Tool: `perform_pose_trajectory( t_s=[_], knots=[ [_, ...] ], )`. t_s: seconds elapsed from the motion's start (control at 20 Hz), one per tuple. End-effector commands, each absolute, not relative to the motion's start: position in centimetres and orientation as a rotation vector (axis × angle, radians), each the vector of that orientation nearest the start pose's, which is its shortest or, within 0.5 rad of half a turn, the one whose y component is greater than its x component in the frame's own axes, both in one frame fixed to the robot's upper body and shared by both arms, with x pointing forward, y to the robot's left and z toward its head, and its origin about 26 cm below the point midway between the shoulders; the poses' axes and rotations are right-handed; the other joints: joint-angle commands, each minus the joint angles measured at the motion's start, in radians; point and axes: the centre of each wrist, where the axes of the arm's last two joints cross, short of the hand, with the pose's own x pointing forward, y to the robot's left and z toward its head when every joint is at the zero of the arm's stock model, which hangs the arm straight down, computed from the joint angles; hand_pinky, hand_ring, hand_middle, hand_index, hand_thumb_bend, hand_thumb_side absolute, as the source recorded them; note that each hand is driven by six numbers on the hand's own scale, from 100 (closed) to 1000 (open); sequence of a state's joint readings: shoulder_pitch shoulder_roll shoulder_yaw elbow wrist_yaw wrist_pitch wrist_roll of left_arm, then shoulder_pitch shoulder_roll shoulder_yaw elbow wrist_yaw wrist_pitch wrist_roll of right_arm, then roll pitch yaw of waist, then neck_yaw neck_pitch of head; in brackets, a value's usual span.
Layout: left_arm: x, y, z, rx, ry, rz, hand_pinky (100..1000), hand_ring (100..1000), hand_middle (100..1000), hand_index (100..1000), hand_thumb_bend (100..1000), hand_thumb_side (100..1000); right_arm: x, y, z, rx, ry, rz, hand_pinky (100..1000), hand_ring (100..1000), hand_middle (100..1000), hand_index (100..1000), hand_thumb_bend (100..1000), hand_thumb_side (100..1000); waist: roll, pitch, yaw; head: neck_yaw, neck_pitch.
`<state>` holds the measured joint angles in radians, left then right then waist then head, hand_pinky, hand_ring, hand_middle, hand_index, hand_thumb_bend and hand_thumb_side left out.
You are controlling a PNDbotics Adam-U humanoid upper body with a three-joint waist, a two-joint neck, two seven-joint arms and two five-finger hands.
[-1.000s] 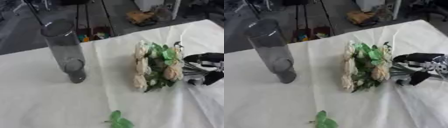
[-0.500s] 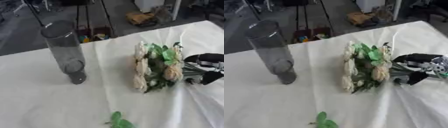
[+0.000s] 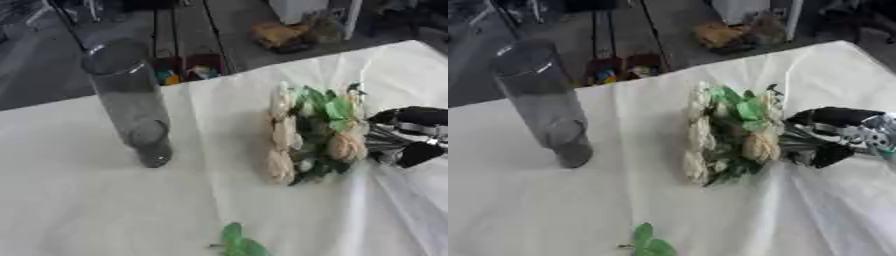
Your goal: Arrange flowers into the vase.
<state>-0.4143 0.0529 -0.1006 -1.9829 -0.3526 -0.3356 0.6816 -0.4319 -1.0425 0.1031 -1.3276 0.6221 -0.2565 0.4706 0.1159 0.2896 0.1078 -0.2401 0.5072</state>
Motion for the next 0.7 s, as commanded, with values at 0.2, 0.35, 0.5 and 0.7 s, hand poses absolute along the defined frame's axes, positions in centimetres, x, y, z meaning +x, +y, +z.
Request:
perform_pose_trajectory(
  t_s=[0.2,0.35,0.5,0.7],
  knots=[
    [30.4,17.7,21.6,-0.398,3.369,-0.564,505,756,746,803,219,964,34.4,-46.3,24.4,-1.082,-1.076,1.619,641,793,574,824,100,559,-0.008,-0.014,-0.004,0.002,-0.012],
    [30.4,17.7,21.7,-0.396,3.367,-0.564,505,756,746,803,218,964,34.3,-46.2,23.9,-1.121,-1.080,1.618,592,727,514,768,100,517,-0.008,-0.013,-0.002,0.004,-0.014],
    [30.4,17.7,21.7,-0.395,3.366,-0.565,504,755,745,803,215,964,34.4,-46.3,23.0,-1.133,-1.060,1.631,548,633,499,716,100,469,-0.009,-0.012,0.001,0.004,-0.017],
    [30.4,17.7,21.7,-0.392,3.368,-0.563,503,755,745,803,210,965,34.5,-46.4,22.2,-1.147,-1.054,1.635,467,565,423,630,100,437,-0.009,-0.010,0.004,0.004,-0.016]
  ],
)
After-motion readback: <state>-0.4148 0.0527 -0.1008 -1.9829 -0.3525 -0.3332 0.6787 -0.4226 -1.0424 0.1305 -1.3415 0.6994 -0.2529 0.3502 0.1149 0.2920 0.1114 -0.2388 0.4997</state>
